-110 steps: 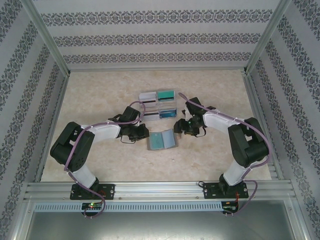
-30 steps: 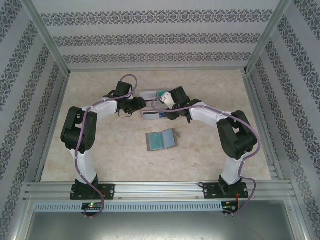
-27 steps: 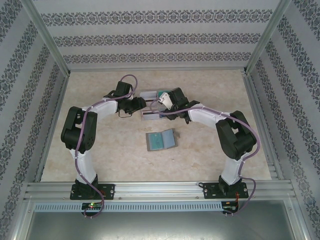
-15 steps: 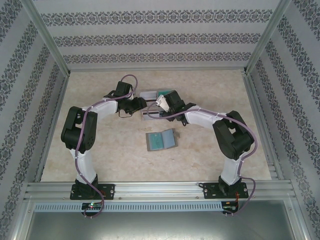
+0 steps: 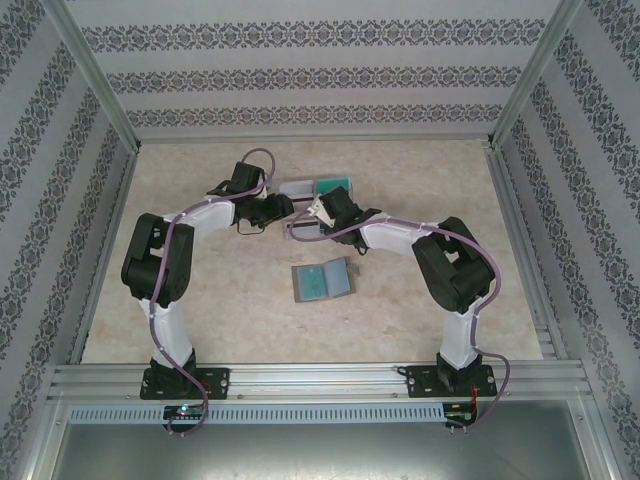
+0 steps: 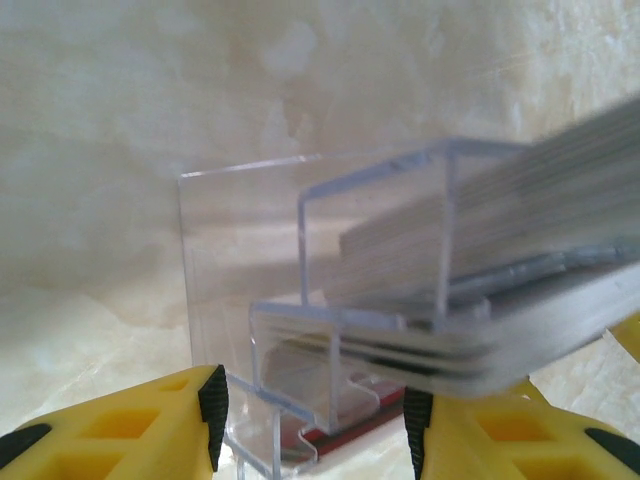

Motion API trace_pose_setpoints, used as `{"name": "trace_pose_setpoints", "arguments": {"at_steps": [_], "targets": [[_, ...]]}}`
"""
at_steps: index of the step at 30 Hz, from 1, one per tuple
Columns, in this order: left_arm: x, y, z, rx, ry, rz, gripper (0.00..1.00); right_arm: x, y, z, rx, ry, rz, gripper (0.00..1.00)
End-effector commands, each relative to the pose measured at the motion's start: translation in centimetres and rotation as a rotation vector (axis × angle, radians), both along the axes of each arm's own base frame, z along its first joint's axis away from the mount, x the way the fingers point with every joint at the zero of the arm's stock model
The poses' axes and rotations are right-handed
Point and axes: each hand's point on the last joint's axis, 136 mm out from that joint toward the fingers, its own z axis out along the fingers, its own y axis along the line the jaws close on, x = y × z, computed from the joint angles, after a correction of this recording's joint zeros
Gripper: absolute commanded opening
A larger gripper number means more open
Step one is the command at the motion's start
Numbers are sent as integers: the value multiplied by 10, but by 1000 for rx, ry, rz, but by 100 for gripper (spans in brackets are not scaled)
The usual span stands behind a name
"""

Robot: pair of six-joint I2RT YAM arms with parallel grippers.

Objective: Put the credit cards into the card holder

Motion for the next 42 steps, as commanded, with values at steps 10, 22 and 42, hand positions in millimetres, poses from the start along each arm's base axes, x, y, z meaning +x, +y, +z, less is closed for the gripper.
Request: {"name": "trace_pose_setpoints", "arguments": {"at_steps": [10, 22, 42], "targets": [[2, -1, 27, -20, -69, -18, 52, 9, 7, 19, 27, -66, -5, 41], [-1, -1, 25, -26, -59, -15, 52, 9, 8, 18, 93, -10, 4, 39], [-1, -1, 25, -38, -56, -8, 52, 9, 2, 24, 226, 124, 11, 26]]}}
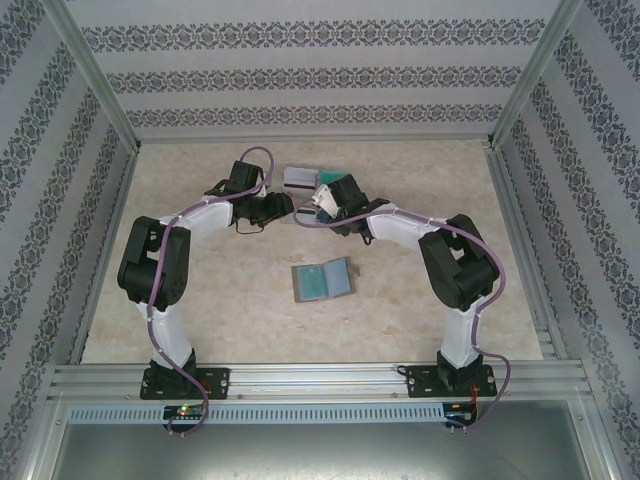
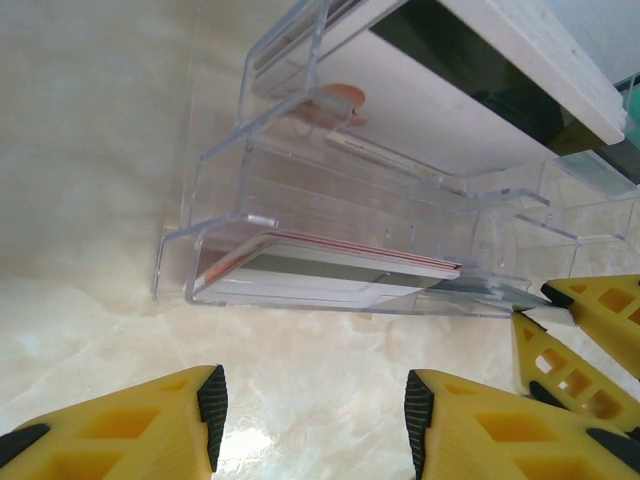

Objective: Put the credit cards into the card holder

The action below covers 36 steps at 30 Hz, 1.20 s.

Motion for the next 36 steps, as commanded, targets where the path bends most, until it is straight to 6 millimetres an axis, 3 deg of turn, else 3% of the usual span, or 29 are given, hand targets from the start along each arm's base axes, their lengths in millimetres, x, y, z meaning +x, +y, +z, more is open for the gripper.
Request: {"name": "trace_pose_setpoints", "arguments": {"at_steps": [1, 20, 26, 28, 31, 36], "targets": [[3, 0, 14, -24, -39, 0, 52, 1, -4, 14, 75, 45, -21, 26], [3, -3, 15, -32, -34, -6, 52, 5, -3, 21, 218, 158, -23, 27], [3, -3, 14, -31, -29, -8, 52, 7, -6, 21, 242, 193, -32, 14], [3, -2, 13, -28, -30, -5, 52, 7, -6, 20, 245, 202, -29, 18], [3, -4, 13, -32, -28, -10, 52, 5, -5, 20, 232, 191, -21, 43], [3, -4, 13, -35, -27, -11, 52, 7, -2, 7, 128, 171, -9, 50]]}}
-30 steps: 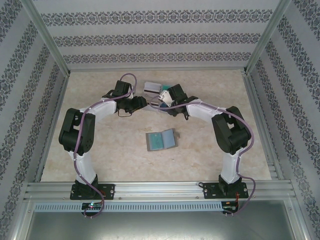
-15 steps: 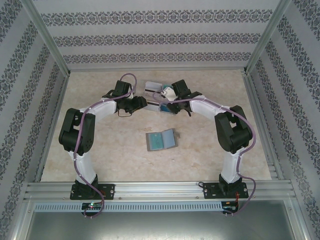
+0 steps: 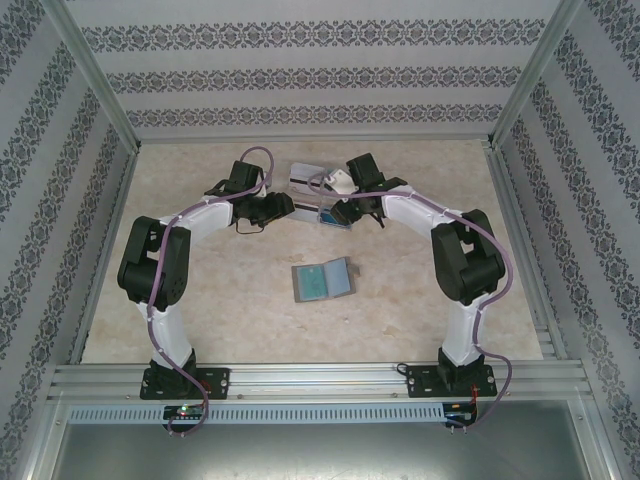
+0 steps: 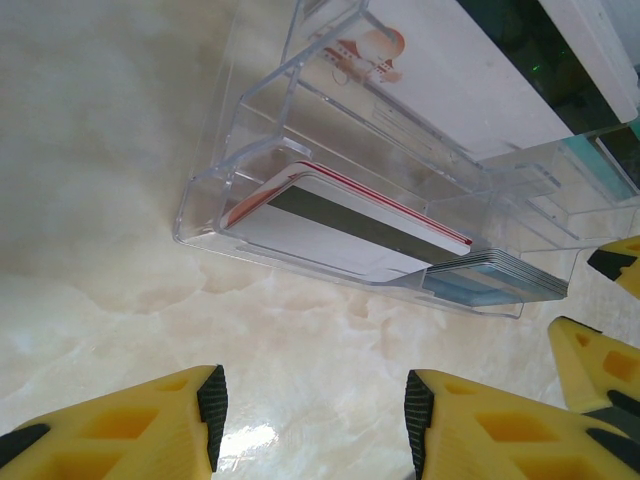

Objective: Put the credit cards into the card holder

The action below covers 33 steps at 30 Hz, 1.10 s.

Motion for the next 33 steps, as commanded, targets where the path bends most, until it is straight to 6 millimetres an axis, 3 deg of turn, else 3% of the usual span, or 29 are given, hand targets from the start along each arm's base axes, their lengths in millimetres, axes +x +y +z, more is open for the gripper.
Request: {"name": "trace_pose_setpoints", "arguments": {"at_steps": [1, 11, 19, 27, 33], "targets": [[3, -3, 13, -26, -31, -8, 52, 2, 2, -12, -93, -13, 17, 50], [0, -2, 10, -26, -27, -8, 52, 17, -1, -21, -274, -94, -21, 48], [0, -3, 10, -31, -27, -9, 52, 35, -7, -4, -384, -257, -122, 40], [-1, -3, 10, -40, -31, -8, 53, 35, -9, -7, -408, -297, -144, 40], [-1, -4, 9, -42, -29, -9, 52, 33, -5, -7, -362, -280, -134, 32]]}}
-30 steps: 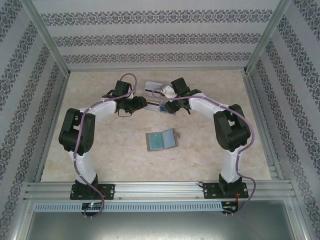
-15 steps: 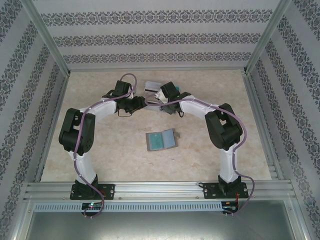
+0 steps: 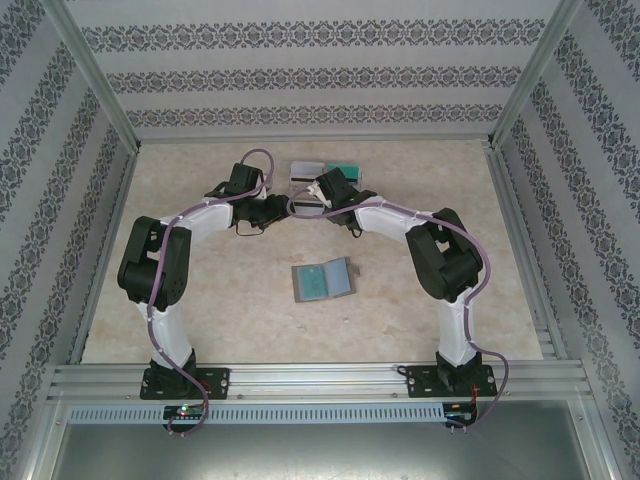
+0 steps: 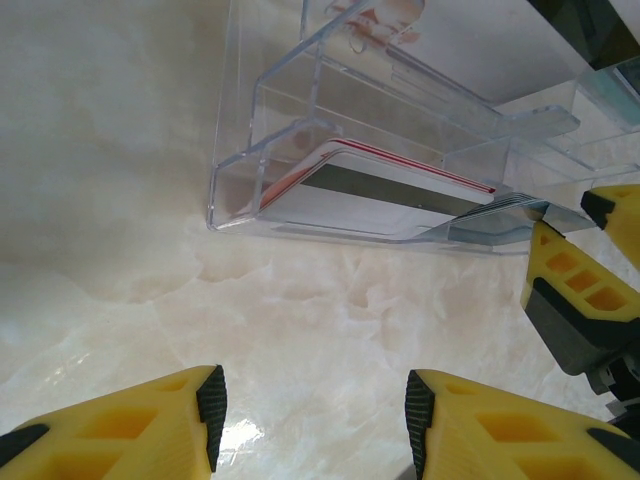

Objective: Put the credit cards into the card holder

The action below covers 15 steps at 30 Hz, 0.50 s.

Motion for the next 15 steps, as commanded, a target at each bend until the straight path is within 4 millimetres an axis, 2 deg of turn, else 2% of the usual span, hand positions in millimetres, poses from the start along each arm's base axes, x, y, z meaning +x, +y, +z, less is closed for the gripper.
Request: {"name": "trace_pose_setpoints", "arguments": {"at_steps": [1, 5, 15], "targets": [[3, -1, 12, -23, -35, 3, 53, 2, 2, -1, 21, 2, 5, 31], [2, 1, 12, -9, -31, 4, 53, -4, 4, -8, 43, 45, 34, 26], [3, 0, 11, -18, -29, 7, 53, -4, -4, -3, 119, 83, 20, 9]]}}
